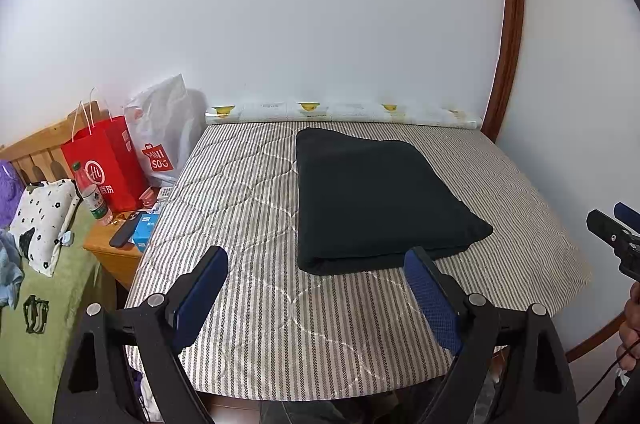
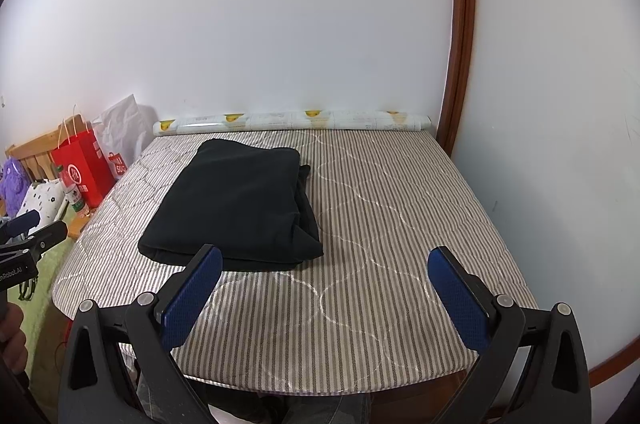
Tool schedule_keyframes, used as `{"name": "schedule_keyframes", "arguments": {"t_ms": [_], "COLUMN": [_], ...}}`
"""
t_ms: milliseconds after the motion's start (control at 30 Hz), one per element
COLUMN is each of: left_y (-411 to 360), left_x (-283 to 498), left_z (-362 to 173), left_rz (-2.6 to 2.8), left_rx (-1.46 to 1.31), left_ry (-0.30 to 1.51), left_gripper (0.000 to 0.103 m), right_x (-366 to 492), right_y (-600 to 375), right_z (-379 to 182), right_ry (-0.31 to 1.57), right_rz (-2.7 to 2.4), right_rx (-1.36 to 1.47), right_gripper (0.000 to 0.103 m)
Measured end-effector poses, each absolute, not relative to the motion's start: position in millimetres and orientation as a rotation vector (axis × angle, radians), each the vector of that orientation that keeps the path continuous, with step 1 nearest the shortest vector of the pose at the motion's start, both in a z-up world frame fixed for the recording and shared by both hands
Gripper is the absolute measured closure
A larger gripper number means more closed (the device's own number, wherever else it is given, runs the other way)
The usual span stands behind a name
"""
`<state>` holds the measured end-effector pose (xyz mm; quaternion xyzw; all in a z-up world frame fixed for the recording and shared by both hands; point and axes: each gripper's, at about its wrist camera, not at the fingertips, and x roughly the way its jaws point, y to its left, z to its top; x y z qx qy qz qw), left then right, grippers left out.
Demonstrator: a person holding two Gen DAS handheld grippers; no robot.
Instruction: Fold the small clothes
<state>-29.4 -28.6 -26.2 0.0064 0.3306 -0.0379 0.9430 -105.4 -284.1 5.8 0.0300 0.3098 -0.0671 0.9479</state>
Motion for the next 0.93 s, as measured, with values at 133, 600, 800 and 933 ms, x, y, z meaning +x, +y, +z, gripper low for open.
{"name": "schedule_keyframes", "arguments": {"t_ms": [133,600,800,933], "left_y": [-28.7,-29.1,-29.1,-29.5], "left_x": [-29.3,-29.9,-30.1,-29.9], "left_z": [-25.9,-24.5,-23.7,-23.6], "left_rz": [-0.077,-0.077,-0.077,-0.075], "left_rx": [0.014,0.012,0.010,0.011], "left_ry": [0.675,0.673,0.673,0.675], "left_gripper": [0.014,0.014,0.014,0.014], "right_x": [-105.3,-104.4,-105.1,-104.7], "right_y": [-284.2,-285.7,-286.2,-286.6], "right_z": [5.6,4.3,4.1,3.8], "right_ry": [0.631,0.632,0.629,0.629], "right_rz": [-0.137,-0.136,-0.136,-0.136], "right_rx": [0.061,0.064,0.064,0.064], "right_gripper": [0.002,0.002,0.002,0.002]}}
